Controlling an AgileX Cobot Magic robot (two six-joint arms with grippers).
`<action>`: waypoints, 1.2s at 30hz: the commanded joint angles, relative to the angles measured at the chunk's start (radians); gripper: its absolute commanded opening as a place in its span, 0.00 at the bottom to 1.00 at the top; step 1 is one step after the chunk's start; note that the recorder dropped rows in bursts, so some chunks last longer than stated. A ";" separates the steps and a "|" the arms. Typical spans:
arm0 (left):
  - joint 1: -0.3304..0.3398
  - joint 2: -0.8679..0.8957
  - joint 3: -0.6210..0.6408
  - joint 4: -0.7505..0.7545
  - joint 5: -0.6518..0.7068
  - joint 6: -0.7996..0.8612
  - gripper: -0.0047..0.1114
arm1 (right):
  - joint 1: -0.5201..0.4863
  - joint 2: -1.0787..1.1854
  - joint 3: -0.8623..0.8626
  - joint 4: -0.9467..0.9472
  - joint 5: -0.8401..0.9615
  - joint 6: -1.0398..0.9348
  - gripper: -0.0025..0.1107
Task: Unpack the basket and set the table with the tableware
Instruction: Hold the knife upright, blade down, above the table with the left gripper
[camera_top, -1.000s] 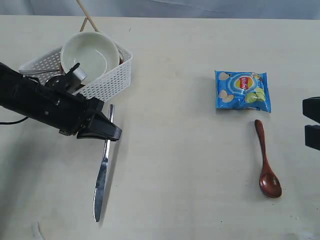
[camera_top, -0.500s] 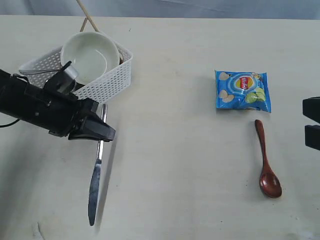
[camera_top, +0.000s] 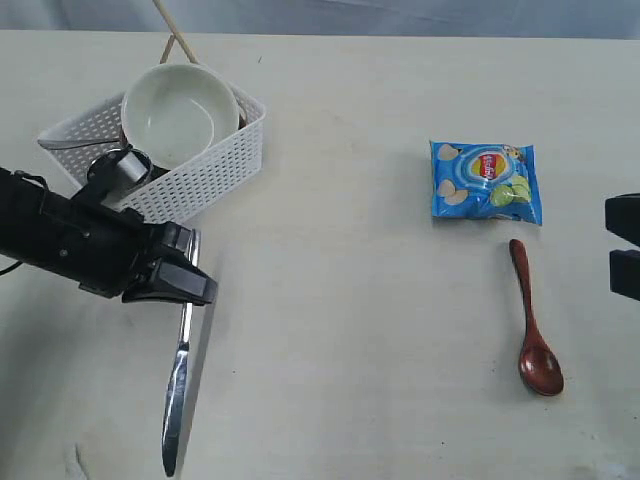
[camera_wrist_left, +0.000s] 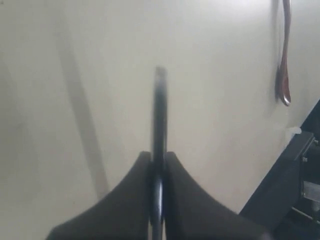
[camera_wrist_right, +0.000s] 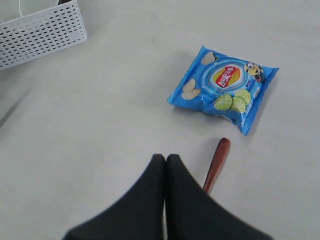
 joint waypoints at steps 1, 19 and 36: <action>0.002 0.004 0.004 -0.058 -0.003 0.022 0.04 | 0.000 -0.005 -0.001 0.000 -0.017 -0.010 0.02; 0.002 0.111 -0.053 -0.065 0.041 0.042 0.04 | 0.000 -0.005 -0.001 0.000 -0.008 -0.010 0.02; -0.041 0.044 -0.043 -0.113 0.079 0.066 0.04 | 0.000 -0.005 -0.001 0.000 -0.012 -0.010 0.02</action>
